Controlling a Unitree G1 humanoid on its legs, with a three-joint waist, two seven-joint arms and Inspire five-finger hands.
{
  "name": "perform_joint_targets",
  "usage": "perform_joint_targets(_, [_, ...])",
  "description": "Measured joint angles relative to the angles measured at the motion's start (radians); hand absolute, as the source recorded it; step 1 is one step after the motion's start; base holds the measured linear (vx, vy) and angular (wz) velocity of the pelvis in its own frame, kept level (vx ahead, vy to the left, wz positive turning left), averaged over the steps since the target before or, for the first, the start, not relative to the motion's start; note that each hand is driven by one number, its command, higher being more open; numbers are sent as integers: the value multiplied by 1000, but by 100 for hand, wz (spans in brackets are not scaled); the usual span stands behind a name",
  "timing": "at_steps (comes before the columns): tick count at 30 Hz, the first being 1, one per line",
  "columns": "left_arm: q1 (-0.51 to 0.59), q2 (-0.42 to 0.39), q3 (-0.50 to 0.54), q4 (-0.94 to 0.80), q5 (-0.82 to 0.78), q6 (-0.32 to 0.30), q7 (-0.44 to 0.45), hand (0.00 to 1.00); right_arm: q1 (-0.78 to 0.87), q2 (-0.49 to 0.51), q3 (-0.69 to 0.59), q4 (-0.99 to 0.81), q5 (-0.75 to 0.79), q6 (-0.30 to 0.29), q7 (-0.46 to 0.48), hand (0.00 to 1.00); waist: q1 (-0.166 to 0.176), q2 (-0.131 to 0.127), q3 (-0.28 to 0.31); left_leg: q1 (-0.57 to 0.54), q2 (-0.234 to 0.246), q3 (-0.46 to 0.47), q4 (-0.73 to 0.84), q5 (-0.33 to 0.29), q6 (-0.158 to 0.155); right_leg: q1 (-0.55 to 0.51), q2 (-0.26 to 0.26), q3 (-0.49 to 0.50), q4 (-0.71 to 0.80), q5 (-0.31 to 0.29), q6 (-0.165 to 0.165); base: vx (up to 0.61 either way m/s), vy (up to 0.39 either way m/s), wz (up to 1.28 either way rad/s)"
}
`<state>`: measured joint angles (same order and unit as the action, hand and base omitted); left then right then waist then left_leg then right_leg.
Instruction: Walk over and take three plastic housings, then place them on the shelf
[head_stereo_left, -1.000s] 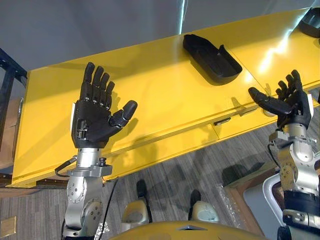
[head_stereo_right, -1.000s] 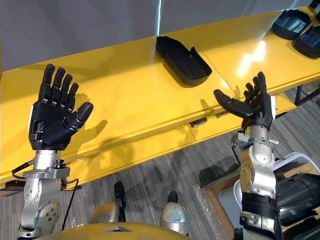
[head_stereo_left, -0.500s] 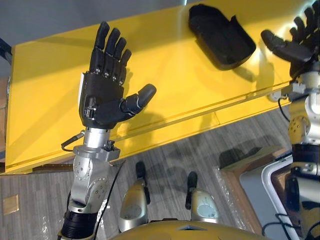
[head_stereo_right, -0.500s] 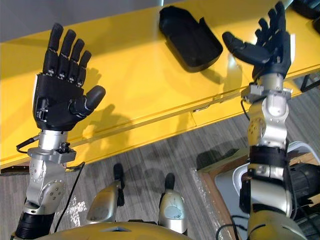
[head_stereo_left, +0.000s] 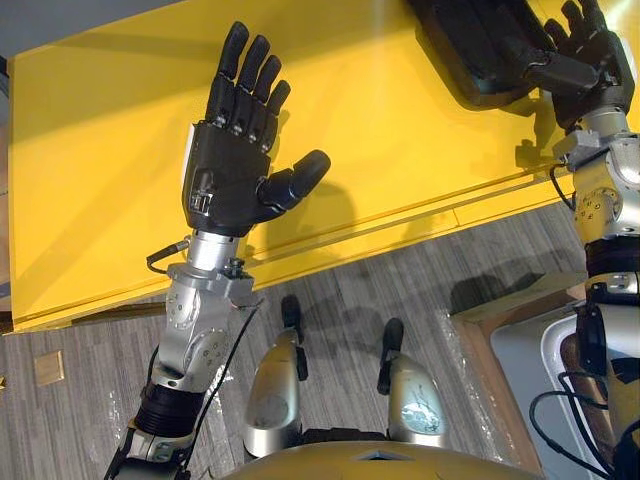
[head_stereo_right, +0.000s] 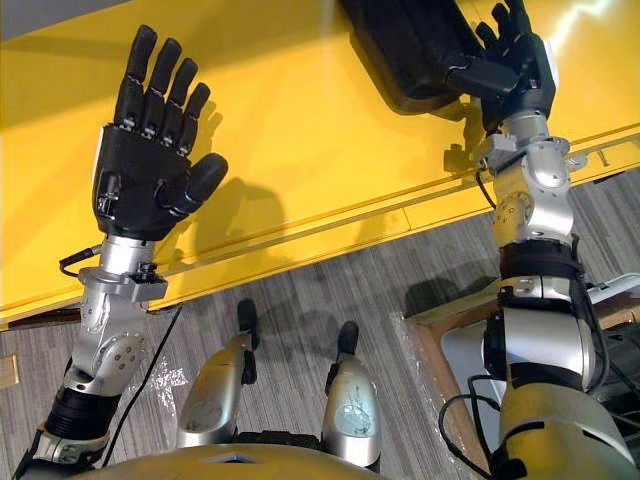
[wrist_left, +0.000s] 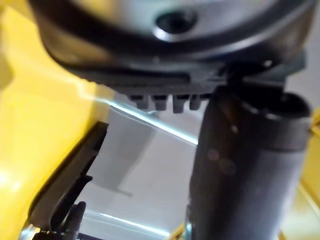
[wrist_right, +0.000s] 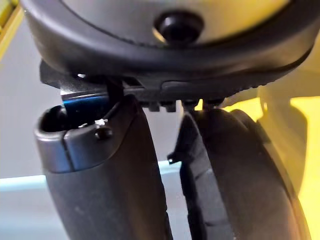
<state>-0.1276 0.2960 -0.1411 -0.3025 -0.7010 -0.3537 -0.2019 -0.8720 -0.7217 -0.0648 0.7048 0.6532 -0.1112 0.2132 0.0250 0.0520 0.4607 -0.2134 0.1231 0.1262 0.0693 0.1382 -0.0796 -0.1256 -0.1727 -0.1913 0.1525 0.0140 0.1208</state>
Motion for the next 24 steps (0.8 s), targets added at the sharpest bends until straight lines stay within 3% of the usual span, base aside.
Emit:
perform_joint_targets(9, [-1, 25, 21, 24, 0, 10, -43, 100, 10, -30, 16, 6, 2, 17, 111, 100, 1, -1, 1, -9, 4, -21, 11, -1, -3, -9, 0, -20, 39, -21, -6, -19, -13, 6])
perform_joint_targets(24, [21, 38, 60, 20, 5, 31, -78, 100, 177, -30, -58, -99, 20, -8, 61, 100, 6, -23, 12, 17, 8, -21, 10, -1, -5, 23, 3, -29, 35, -24, -7, -3, -2, 1])
